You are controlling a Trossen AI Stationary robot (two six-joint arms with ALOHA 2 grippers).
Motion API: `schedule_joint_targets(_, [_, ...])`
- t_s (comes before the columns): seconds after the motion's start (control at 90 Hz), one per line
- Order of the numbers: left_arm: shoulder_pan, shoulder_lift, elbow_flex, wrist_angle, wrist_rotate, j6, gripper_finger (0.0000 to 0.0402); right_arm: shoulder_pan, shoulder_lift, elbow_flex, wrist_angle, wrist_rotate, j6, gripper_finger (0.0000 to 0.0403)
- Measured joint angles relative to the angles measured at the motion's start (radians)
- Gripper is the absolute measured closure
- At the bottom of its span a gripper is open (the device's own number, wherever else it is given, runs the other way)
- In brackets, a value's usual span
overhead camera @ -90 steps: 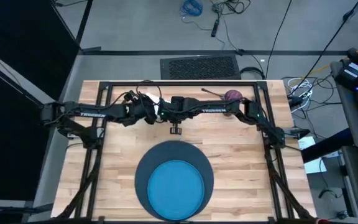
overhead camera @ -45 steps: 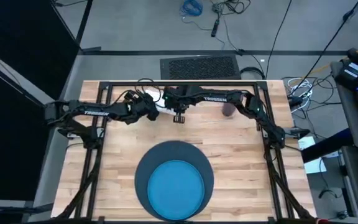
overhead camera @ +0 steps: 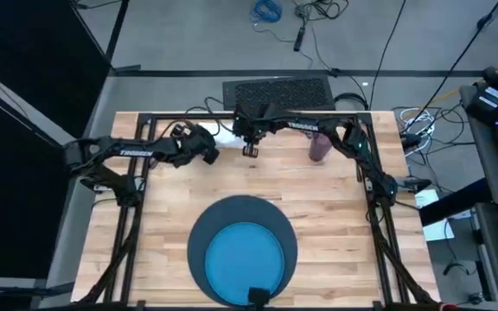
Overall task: Set table place
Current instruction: Fold the white napkin
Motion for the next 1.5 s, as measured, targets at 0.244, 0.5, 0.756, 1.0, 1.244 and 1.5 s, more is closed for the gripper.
schedule_joint_targets(0.244, [0.01, 0.086, 0.0, 0.078, 0.033, 0.005, 0.0402, -0.046, 0.0, 0.0, 0.038, -0.04, 0.002, 0.0403])
schedule_joint_targets(0.5, [0.01, 0.096, 0.0, 0.095, 0.039, 0.004, 0.0402, -0.091, 0.0, 0.0, 0.049, -0.109, 0.024, 0.0403])
schedule_joint_targets(0.756, [0.01, 0.096, 0.0, 0.096, 0.049, 0.002, 0.0402, -0.098, 0.0, 0.0, 0.086, -0.138, 0.053, 0.0403])
schedule_joint_targets(1.0, [0.014, 0.096, 0.0, 0.093, 0.078, -0.031, 0.0402, -0.099, 0.0, 0.0, 0.114, -0.138, 0.059, 0.0403])
schedule_joint_targets(1.244, [0.033, 0.096, 0.0, 0.093, 0.094, -0.077, 0.0402, -0.102, 0.0, 0.0, 0.137, -0.082, 0.103, 0.0402])
schedule_joint_targets(1.5, [0.051, 0.096, 0.0, 0.093, 0.125, -0.077, 0.0402, -0.079, 0.0, 0.0, 0.129, 0.027, 0.027, 0.0346])
